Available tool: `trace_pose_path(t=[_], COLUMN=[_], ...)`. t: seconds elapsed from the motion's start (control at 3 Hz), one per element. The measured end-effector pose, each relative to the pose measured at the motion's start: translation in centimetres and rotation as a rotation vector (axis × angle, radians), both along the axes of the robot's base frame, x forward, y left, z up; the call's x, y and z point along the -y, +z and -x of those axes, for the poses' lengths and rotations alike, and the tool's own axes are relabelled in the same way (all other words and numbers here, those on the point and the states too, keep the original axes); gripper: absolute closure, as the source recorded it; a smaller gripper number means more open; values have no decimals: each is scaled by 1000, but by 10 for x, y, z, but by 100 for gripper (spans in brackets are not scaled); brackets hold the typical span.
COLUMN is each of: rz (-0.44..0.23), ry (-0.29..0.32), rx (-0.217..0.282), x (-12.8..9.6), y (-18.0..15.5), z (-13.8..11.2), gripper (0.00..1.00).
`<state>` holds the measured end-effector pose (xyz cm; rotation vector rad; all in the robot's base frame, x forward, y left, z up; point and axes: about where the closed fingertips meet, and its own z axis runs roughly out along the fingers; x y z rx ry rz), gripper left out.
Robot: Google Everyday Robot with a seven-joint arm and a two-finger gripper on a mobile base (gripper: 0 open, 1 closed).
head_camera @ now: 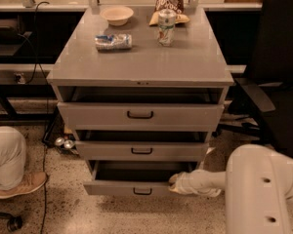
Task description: Open bottom drawer
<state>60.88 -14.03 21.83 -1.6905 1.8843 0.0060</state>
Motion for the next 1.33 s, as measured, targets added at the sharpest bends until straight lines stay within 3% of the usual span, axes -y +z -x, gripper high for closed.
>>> trace_pose_path(t=[0.33,0.67,1.33], rz=[-34,-19,-11], ry=[-215,-197,-165], rx=[47,38,38], x=[16,15,11], y=[57,45,38], z=[13,26,26], gripper=[100,97,50])
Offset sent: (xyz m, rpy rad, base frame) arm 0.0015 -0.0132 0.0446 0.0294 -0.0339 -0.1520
